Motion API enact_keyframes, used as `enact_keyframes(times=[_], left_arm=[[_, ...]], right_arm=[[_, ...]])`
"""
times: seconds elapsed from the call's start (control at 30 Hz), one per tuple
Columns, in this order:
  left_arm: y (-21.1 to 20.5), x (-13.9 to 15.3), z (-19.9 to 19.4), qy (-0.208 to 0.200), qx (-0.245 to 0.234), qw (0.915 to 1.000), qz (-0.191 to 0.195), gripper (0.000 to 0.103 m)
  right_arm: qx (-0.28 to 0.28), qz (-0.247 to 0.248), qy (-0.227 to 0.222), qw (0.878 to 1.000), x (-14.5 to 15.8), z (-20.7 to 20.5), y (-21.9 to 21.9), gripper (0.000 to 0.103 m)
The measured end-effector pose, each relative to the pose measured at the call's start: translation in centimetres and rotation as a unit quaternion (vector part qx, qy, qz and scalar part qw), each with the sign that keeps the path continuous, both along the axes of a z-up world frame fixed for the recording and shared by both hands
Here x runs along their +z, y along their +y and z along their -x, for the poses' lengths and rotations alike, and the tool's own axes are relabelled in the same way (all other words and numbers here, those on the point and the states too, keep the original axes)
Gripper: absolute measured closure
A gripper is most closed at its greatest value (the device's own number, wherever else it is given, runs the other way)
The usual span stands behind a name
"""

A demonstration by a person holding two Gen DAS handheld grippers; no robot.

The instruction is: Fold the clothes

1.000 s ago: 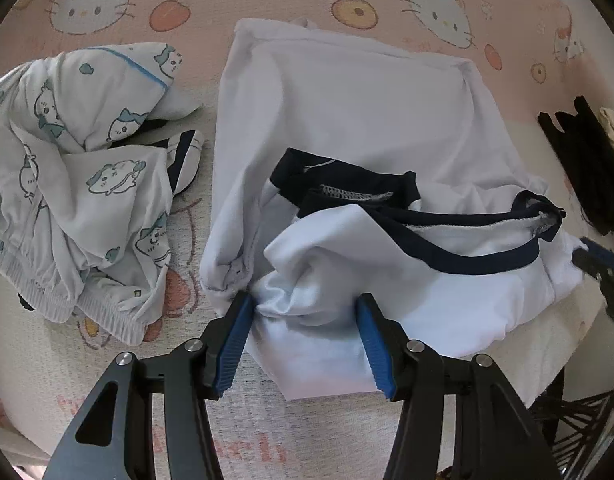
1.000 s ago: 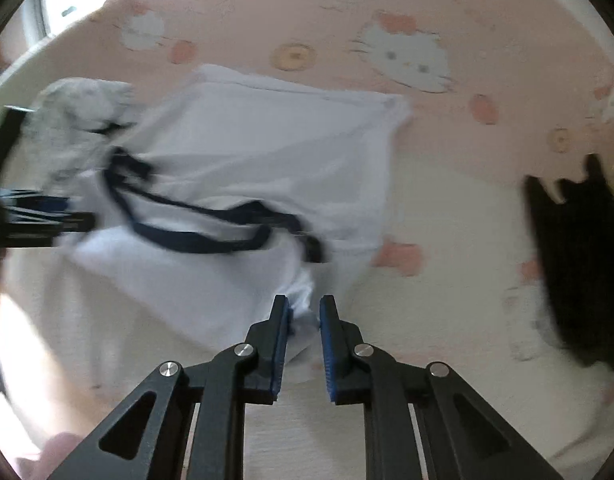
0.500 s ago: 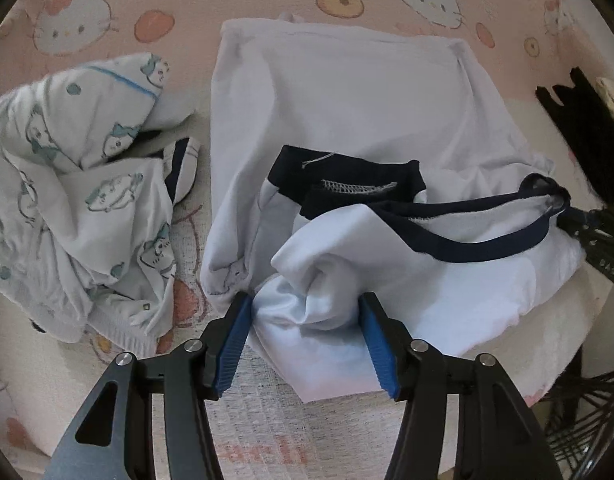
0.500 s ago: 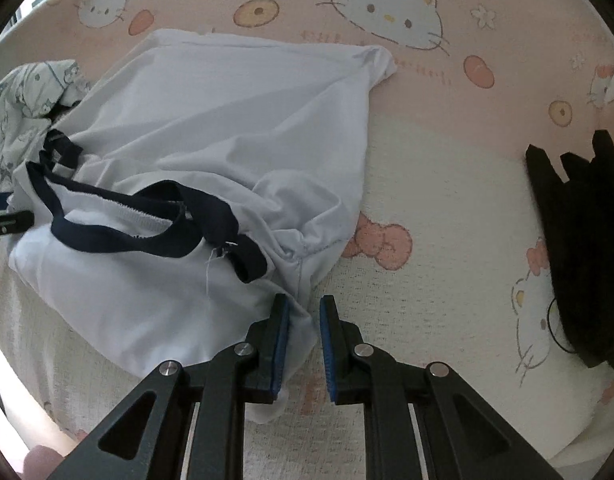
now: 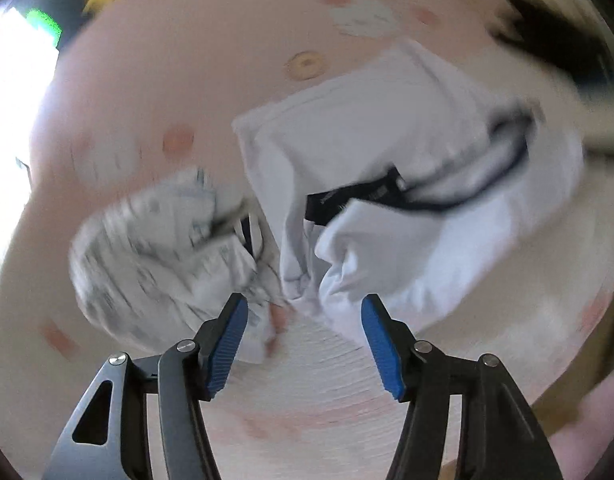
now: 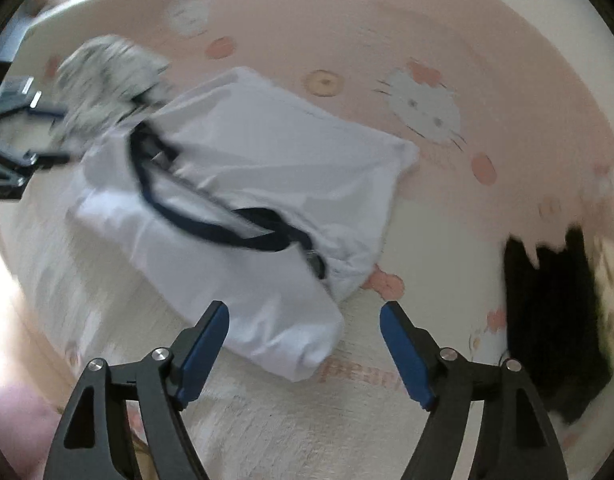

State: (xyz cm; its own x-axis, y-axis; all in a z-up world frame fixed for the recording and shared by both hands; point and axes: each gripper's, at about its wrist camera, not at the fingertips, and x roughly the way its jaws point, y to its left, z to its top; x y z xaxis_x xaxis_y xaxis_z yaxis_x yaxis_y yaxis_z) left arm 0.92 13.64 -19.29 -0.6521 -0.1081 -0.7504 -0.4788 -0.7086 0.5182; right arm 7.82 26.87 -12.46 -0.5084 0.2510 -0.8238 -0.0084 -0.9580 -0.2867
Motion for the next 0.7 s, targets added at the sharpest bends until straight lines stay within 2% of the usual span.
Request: enact_keyframes(times=[0.03, 0.07, 0.17, 0.23, 0.3, 0.57, 0.7], left_arm=[[-1.3, -0.5, -0.8, 0.012, -0.019, 0.9992, 0.032, 0.047], [-2.1, -0.9, -1.4, 0.014, -0.031, 0.9983, 0.047, 0.047], [-3.1, -2.0, -2.7, 0.01, -0.056, 0.9957, 0.072, 0.047], [-3.5, -2.1, -2.9, -0.005, -0.06, 0.9965, 0.058, 0.047], [-1.5, -1.6, -4.3, -0.01, -0.062, 0.9967, 0.051, 0.047], [0.8, -2.1, -5.9, 0.006, -0.097, 0.9902, 0.101, 0.047], [1.6, -3.4, -7.1, 0.024, -0.132, 0.979, 0.154, 0.047]], right_arm=[[0.015, -0.012, -0.007, 1.0, -0.4, 0.1, -0.6, 0.026], [0.028, -0.023, -0.014, 0.999, -0.8, 0.2, -1.1, 0.026], [0.05, -0.053, -0.031, 0.997, -1.8, 0.2, -2.3, 0.026], [0.061, -0.064, -0.036, 0.995, -2.0, 0.2, -2.9, 0.026], [0.07, -0.069, -0.038, 0.994, -2.0, 0.2, -3.3, 0.026], [0.101, -0.122, -0.059, 0.986, -3.2, 0.1, -4.4, 0.026], [0.128, -0.19, -0.072, 0.971, -4.8, -0.2, -5.5, 0.026]])
